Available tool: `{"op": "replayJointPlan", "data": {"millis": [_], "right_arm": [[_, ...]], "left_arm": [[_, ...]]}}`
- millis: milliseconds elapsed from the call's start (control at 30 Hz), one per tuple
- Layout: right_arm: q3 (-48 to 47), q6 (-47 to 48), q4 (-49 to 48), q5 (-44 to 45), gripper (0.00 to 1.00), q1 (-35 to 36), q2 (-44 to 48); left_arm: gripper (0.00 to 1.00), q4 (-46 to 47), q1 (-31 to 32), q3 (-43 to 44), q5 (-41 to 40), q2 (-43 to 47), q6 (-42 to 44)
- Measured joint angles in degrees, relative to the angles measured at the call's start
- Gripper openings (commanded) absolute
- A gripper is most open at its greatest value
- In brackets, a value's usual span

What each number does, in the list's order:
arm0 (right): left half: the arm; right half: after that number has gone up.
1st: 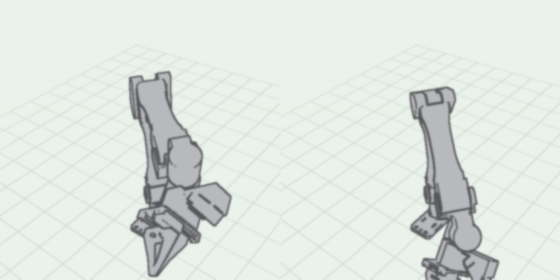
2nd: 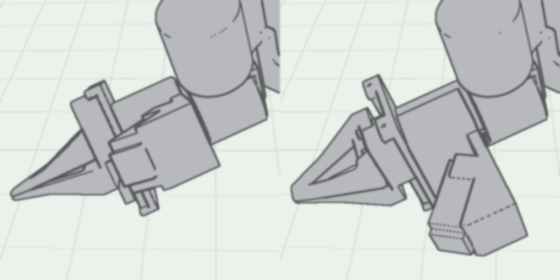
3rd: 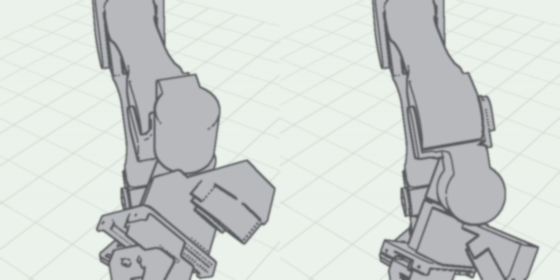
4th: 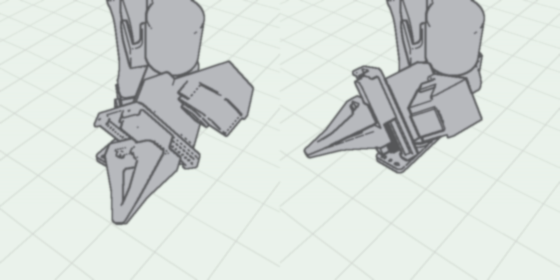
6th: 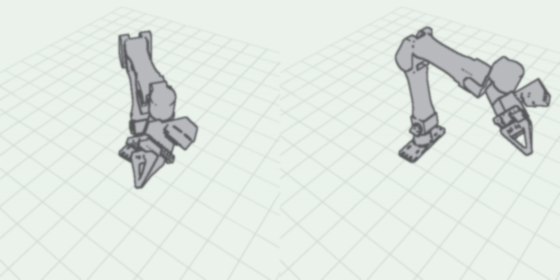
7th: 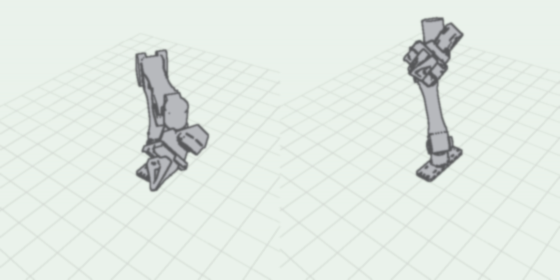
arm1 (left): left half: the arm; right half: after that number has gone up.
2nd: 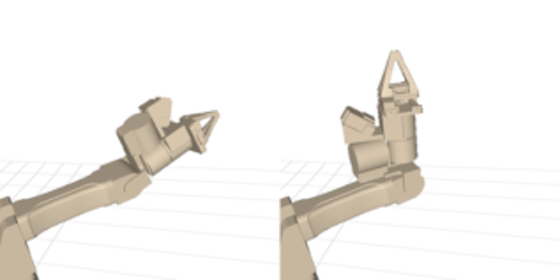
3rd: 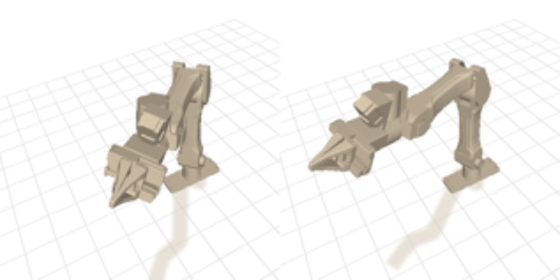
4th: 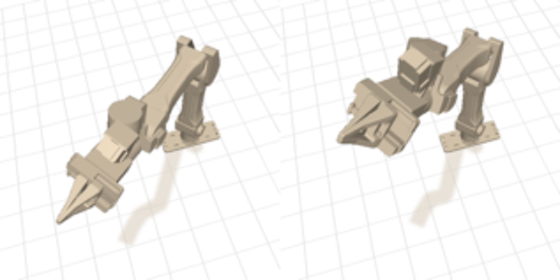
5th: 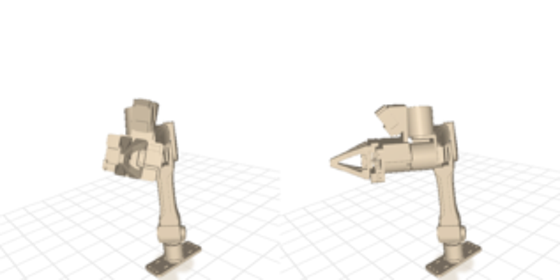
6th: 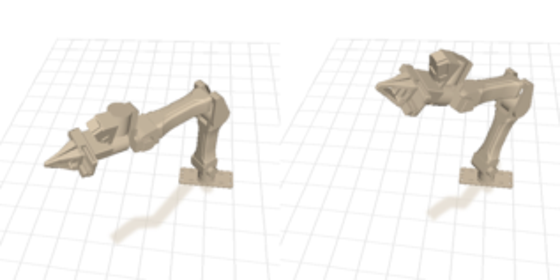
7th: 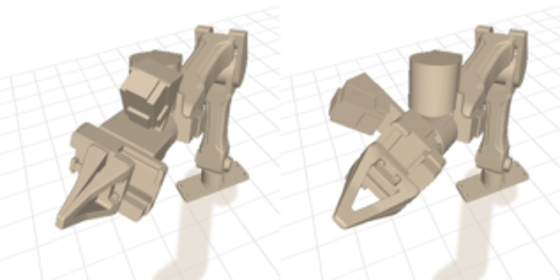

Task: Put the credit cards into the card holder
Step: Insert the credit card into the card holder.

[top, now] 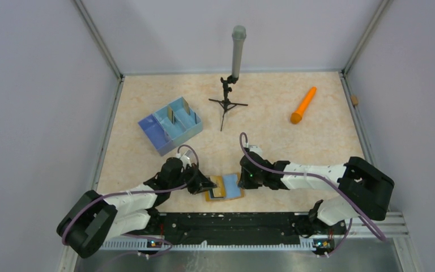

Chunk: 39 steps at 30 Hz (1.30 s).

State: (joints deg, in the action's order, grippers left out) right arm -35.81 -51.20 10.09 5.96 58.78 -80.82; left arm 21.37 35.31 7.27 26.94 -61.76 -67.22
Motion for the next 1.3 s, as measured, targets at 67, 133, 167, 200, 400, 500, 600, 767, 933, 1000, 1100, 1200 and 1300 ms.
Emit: {"op": "replayJointPlan", "data": {"millis": [67,133,167,200,400,500,600,767,933,1000,1100,1200,1300], "right_arm": [[-0.1,0.0,0.1,0.0,0.00,0.0,-0.1],[-0.5,0.0,0.2,0.0,0.00,0.0,-0.4],[-0.6,0.0,0.4,0.0,0.00,0.0,-0.5],[-0.6,0.0,0.3,0.0,0.00,0.0,-0.5],[-0.7,0.0,0.3,0.0,0.00,0.0,-0.7],[-0.7,0.0,0.3,0.0,0.00,0.0,-0.7],[-0.7,0.0,0.3,0.0,0.00,0.0,-0.7],[-0.7,0.0,0.4,0.0,0.00,0.0,-0.7],[-0.7,0.0,0.4,0.1,0.00,0.0,-0.7],[-0.7,0.0,0.4,0.1,0.00,0.0,-0.7],[-0.7,0.0,0.4,0.1,0.00,0.0,-0.7],[-0.7,0.0,0.5,0.1,0.00,0.0,-0.7],[-0.7,0.0,0.5,0.1,0.00,0.0,-0.7]], "left_arm": [[0.00,0.1,0.0,0.0,0.3,0.0,0.2],[0.00,0.4,0.0,0.0,0.7,-0.3,0.4],[0.00,0.8,0.0,0.0,0.8,-0.8,0.5],[0.00,1.0,0.0,0.0,1.0,-1.2,0.7],[0.00,1.6,0.0,0.0,2.2,-3.0,1.2],[0.00,1.8,0.0,0.0,2.5,-3.8,1.2],[0.00,2.3,0.0,0.0,2.8,-4.5,1.3],[0.00,3.5,0.0,0.0,3.4,-6.4,1.4],[0.00,5.0,0.0,0.0,3.7,-8.2,1.4],[0.00,5.4,0.0,0.0,3.7,-8.6,1.4],[0.00,5.7,0.0,0.0,3.7,-9.0,1.4],[0.00,5.9,0.0,0.0,3.5,-9.0,1.4],[0.00,6.1,0.0,0.0,3.0,-9.0,1.4]]}}
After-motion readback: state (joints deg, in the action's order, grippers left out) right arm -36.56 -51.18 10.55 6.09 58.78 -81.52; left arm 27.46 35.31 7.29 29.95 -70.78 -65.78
